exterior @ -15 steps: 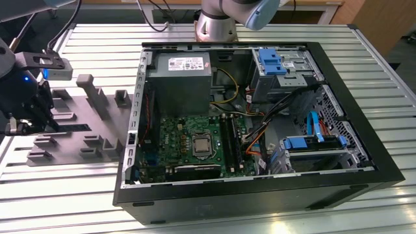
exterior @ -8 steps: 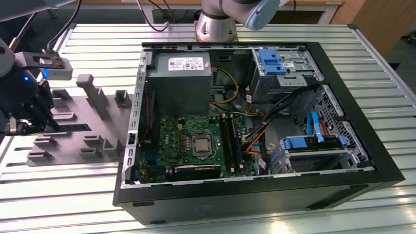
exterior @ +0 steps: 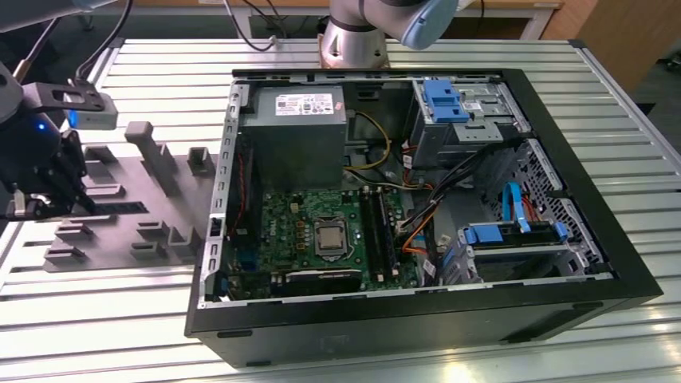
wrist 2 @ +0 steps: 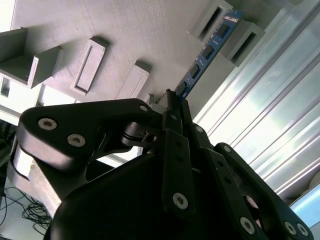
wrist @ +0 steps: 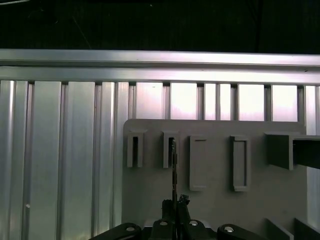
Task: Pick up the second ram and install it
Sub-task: 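Pick up the second ram and move it above second insertion slot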
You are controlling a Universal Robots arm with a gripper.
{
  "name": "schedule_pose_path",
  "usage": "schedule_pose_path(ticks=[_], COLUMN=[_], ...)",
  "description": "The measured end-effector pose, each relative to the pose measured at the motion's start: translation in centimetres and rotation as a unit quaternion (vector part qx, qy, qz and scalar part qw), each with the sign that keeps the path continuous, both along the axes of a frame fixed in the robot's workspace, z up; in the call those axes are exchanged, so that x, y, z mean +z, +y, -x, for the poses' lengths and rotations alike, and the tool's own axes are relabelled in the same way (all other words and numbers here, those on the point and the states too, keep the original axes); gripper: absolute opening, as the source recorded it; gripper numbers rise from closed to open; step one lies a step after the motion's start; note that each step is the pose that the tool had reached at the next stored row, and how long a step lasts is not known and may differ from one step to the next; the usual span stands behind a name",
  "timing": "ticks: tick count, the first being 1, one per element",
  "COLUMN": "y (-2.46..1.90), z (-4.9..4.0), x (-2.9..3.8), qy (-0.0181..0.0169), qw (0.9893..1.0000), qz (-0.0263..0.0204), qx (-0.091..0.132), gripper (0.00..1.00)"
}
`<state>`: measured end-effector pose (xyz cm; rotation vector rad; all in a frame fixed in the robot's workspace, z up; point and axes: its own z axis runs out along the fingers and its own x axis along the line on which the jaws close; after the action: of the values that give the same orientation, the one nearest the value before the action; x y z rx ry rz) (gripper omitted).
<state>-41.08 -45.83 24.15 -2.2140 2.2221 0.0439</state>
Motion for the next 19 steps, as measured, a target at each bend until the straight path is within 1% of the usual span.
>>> schedule_pose_path(ticks=[3,13,19], y=[0.00,0.04,0.06], z=[0.00,0.00,0.00], x=[0.25,1.43,1.44], qy=[0.0001,0.0001,0.0000], qw=[1.0000,1.0000,1.0000], qz=[0.0001,0.0004,0.0004], qx=[0.000,0.000,-0.008], gripper=[0.14,0.14,0.14])
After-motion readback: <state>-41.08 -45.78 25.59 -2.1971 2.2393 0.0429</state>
